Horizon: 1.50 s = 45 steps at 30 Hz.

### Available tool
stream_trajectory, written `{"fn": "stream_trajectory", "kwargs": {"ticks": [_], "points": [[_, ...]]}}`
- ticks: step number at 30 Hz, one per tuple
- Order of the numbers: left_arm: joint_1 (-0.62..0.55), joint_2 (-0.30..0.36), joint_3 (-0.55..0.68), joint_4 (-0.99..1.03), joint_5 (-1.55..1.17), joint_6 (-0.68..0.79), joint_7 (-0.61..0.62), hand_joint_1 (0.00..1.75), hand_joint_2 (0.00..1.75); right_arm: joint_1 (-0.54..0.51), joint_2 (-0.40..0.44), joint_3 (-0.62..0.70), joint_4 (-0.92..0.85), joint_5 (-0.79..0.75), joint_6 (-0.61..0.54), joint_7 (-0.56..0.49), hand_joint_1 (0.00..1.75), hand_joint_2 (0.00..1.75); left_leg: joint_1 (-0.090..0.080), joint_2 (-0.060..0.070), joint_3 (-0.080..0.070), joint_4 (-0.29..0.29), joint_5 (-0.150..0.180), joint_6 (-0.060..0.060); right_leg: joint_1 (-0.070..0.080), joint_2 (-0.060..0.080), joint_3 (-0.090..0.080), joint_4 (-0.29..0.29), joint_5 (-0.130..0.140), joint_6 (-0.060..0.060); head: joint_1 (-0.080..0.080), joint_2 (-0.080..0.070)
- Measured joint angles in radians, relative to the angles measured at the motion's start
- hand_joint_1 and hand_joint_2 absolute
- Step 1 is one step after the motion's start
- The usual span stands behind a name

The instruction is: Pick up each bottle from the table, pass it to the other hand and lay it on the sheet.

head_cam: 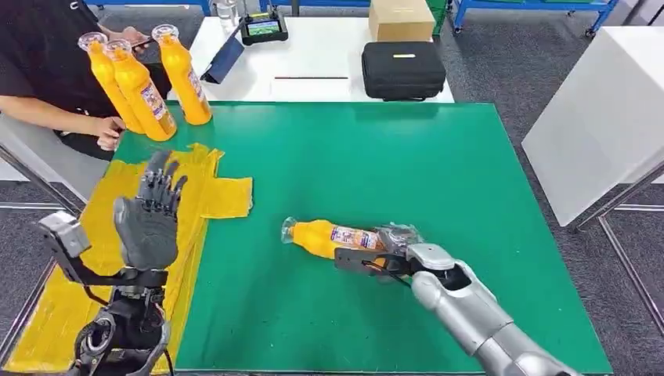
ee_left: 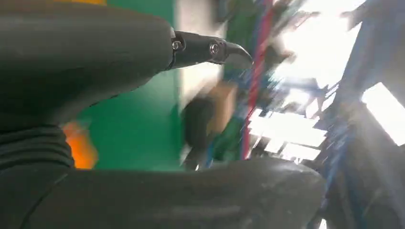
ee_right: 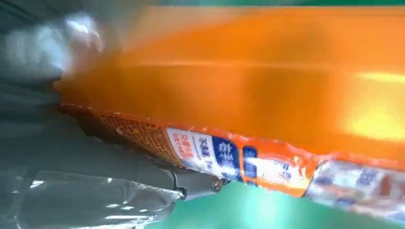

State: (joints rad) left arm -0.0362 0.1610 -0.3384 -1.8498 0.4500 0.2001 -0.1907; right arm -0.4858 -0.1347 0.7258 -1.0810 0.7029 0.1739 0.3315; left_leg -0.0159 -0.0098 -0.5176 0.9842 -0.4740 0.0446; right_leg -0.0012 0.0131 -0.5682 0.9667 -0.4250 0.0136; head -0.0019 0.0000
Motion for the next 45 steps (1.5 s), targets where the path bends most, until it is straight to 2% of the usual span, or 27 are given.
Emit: {"fn": "stream_trajectory", "kwargs": {"ticks": [6, 12, 17, 24, 30, 45], "points": [[0.049, -0.005, 0.000, -0.026, 0.011, -0.091, 0.038, 0.00, 1.75, 0.057, 0.032, -0.151, -0.314, -0.226, -0.095, -0.057, 1.75, 1.75, 0.000, 0.000, -0.005, 0.000, 0.000, 0.000, 0.001, 0.000, -0.007, 0.000, 0.001, -0.002, -0.001, 0.000], [0.029, -0.050, -0.076, -0.089, -0.141, -0.078, 0.071, 0.00, 1.75, 0.121, 0.032, -0.191, -0.469, -0.306, -0.124, -0.095, 1.75, 1.75, -0.001, 0.000, -0.007, 0.000, 0.000, 0.000, 0.000, 0.000, -0.008, 0.000, 0.001, -0.002, 0.000, 0.000], [-0.064, -0.042, -0.163, -0.086, -0.166, -0.073, 0.042, 0.00, 1.75, 0.131, 0.039, -0.204, -0.492, -0.349, -0.132, -0.112, 1.75, 1.75, -0.001, 0.000, -0.007, 0.000, 0.001, 0.001, 0.000, 0.000, -0.007, -0.001, 0.002, -0.002, 0.000, 0.000], [-0.125, -0.039, -0.238, -0.082, -0.161, -0.068, 0.038, 0.00, 1.75, 0.141, 0.040, -0.208, -0.521, -0.381, -0.146, -0.124, 1.75, 1.75, 0.000, 0.001, -0.007, 0.000, 0.001, 0.001, 0.000, 0.000, -0.008, 0.000, 0.002, -0.002, -0.001, 0.000], [-0.160, -0.037, -0.275, -0.074, -0.111, -0.044, 0.035, 0.00, 1.75, 0.136, 0.046, -0.197, -0.526, -0.395, -0.153, -0.124, 1.75, 1.75, 0.000, 0.000, -0.008, 0.000, 0.001, 0.001, 0.000, 0.000, -0.008, 0.000, 0.002, -0.002, 0.000, 0.000], [-0.244, -0.038, -0.305, -0.069, 0.022, 0.049, 0.053, 0.00, 1.75, 0.046, 0.153, -0.072, -0.495, -0.384, -0.175, -0.108, 1.75, 1.75, 0.000, 0.000, -0.008, 0.000, 0.001, 0.001, 0.000, 0.000, -0.009, 0.000, 0.002, -0.002, 0.000, 0.000]]}}
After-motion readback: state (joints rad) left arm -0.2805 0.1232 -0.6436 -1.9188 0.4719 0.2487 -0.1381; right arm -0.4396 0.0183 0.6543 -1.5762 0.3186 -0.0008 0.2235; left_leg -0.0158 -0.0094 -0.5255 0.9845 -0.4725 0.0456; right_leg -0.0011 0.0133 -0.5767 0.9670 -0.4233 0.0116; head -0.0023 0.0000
